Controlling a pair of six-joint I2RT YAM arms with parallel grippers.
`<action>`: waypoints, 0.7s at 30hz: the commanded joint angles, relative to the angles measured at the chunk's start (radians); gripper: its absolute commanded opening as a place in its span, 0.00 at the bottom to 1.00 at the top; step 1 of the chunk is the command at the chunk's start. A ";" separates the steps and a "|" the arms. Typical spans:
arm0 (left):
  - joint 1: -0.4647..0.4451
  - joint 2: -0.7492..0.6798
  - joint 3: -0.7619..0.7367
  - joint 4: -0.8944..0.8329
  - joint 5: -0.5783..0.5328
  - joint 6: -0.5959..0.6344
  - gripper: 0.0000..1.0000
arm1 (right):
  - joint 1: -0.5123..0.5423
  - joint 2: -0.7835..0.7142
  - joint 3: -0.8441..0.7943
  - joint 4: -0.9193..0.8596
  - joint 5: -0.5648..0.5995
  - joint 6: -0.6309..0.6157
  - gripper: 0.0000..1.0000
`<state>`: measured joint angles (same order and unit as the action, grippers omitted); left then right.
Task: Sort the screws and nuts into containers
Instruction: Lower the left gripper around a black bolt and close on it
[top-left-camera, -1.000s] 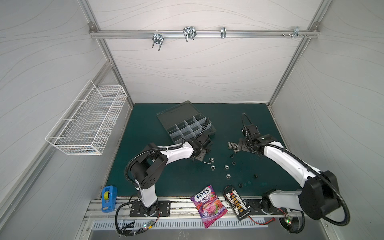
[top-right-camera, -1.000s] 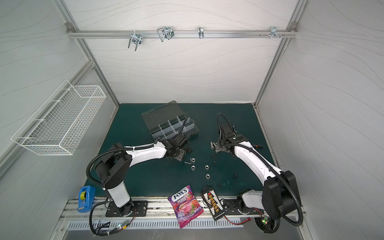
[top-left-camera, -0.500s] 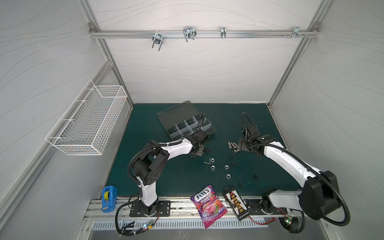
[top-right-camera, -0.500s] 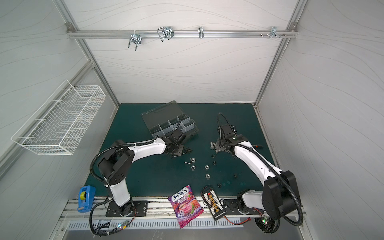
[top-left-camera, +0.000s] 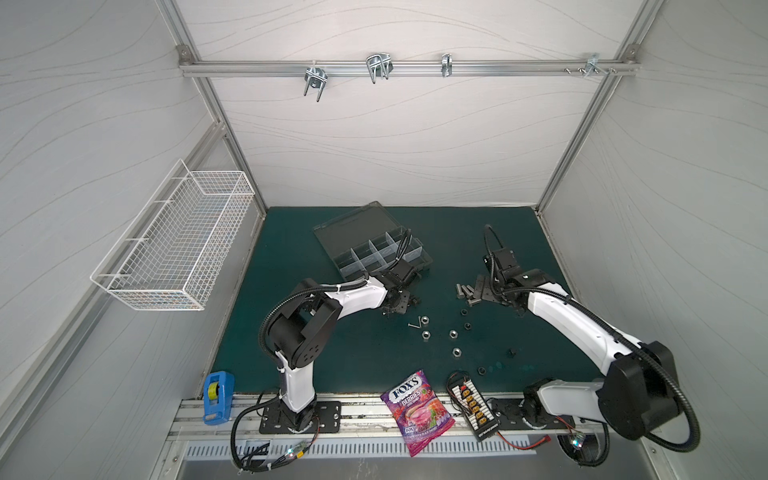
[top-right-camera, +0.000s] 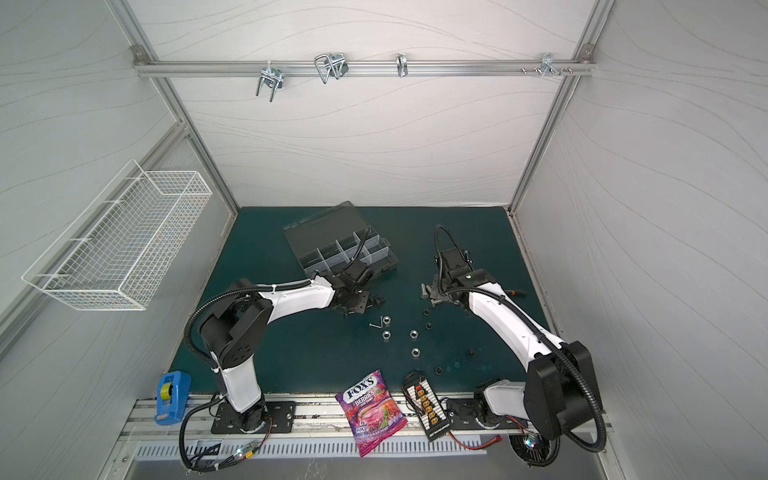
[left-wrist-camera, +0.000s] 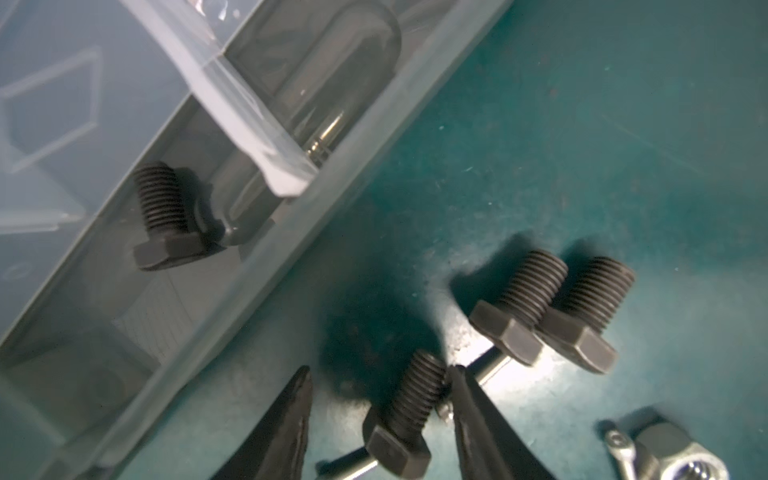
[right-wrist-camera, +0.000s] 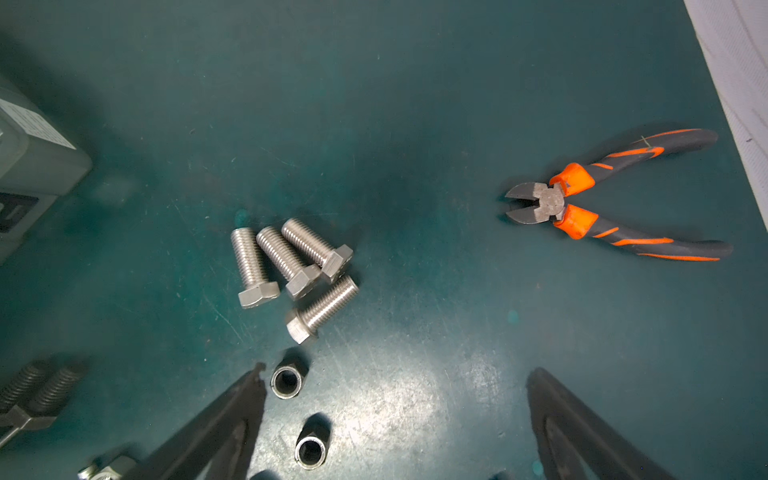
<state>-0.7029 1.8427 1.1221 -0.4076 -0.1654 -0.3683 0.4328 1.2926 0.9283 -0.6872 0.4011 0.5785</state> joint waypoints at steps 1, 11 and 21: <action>0.002 0.020 0.029 -0.006 0.015 -0.015 0.54 | 0.005 -0.019 -0.009 0.002 -0.003 0.003 0.99; 0.002 0.030 0.025 -0.045 0.018 -0.022 0.34 | 0.004 -0.024 -0.012 -0.005 0.009 0.004 0.99; 0.002 0.018 0.002 -0.066 0.021 -0.040 0.18 | 0.004 -0.031 -0.011 -0.012 0.022 0.006 0.99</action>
<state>-0.7029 1.8538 1.1255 -0.4274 -0.1440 -0.3882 0.4328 1.2873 0.9279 -0.6876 0.4061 0.5781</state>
